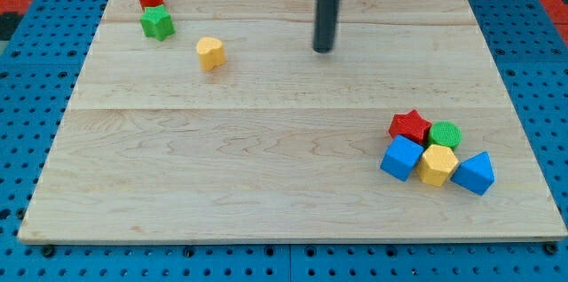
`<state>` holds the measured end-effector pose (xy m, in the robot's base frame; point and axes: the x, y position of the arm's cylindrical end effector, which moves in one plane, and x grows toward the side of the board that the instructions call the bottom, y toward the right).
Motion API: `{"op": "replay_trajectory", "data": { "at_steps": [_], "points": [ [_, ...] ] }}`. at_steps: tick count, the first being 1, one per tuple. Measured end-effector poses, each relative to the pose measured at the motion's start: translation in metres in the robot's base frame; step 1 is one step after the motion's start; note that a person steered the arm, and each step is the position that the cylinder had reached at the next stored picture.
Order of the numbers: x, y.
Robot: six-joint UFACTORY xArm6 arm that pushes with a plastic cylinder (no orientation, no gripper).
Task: Move the yellow heart to the center of the board
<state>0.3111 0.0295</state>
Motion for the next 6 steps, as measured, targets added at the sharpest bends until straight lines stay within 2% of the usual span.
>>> {"op": "replay_trajectory", "data": {
  "at_steps": [1,2,3,4,5,6],
  "points": [
    [-0.018,-0.076],
    [-0.004,-0.152],
    [0.023,-0.16],
    [0.065,-0.085],
    [0.085,-0.049],
    [0.072,-0.092]
  ]
}}
